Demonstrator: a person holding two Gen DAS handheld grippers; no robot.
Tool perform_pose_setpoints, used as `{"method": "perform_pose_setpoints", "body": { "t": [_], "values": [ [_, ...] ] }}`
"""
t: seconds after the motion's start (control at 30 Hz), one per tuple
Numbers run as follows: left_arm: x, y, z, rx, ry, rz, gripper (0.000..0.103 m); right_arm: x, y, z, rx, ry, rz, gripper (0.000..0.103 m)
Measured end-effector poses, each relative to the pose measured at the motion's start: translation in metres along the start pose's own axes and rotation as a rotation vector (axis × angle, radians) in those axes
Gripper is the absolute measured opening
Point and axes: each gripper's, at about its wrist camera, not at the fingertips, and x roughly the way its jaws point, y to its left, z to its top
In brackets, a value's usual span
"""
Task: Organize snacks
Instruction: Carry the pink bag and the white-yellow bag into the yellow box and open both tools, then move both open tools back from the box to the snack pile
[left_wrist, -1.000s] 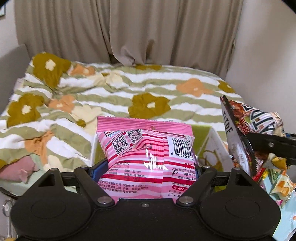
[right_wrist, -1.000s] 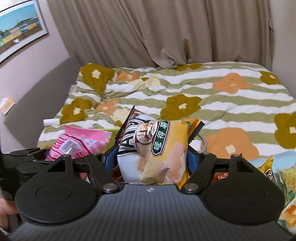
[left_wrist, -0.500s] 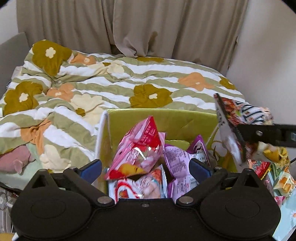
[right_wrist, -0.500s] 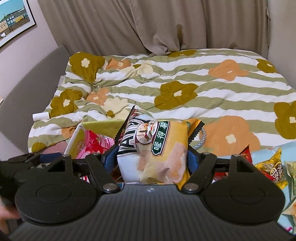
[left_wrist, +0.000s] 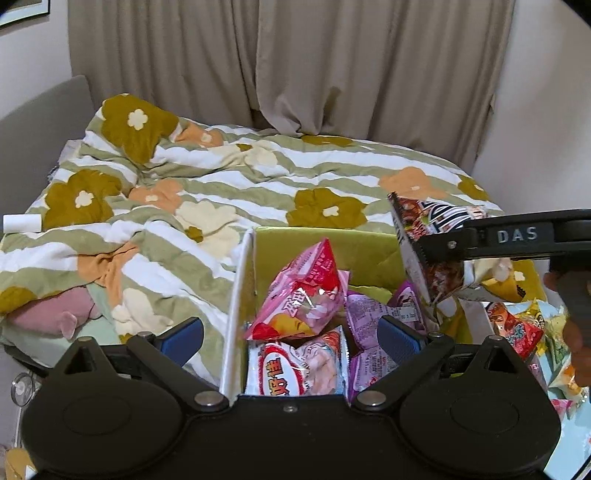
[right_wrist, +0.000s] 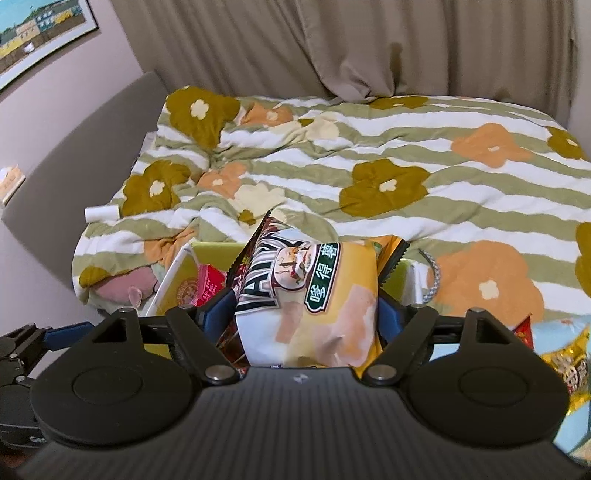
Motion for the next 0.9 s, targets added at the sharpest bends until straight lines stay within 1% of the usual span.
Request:
{"method": "perform_pose_setpoints", "body": {
  "t": [0.03,0.1,0.2,0.4,0.67,0.9],
  "values": [
    [0.0,0.0,-0.001,-0.002,0.0,0.005,0.102,0.004,0.0,0.0,0.001,0.005,0.008,0.097],
    [0.0,0.0,-0.002,-0.005,0.003,0.014,0.102,0.011,-0.001,0.0,0.02,0.008,0.041,0.103],
    [0.001,-0.001,-0.005,-0.006,0.007,0.028,0.102,0.015,-0.005,-0.003,0.06,-0.004,0.076,0.103],
    [0.0,-0.002,-0.011,-0.02,0.017,0.038,0.102,0.011,-0.006,-0.009,0.058,-0.003,0.088,0.103],
    [-0.02,-0.005,-0.012,-0.027,-0.022,0.042,0.102,-0.014,0.002,-0.011,0.029,-0.051,0.084,0.103],
    [-0.052,-0.01,-0.015,-0.02,-0.082,0.054,0.102,-0.053,0.01,-0.019,0.021,-0.111,0.085,0.103]
  ]
}}
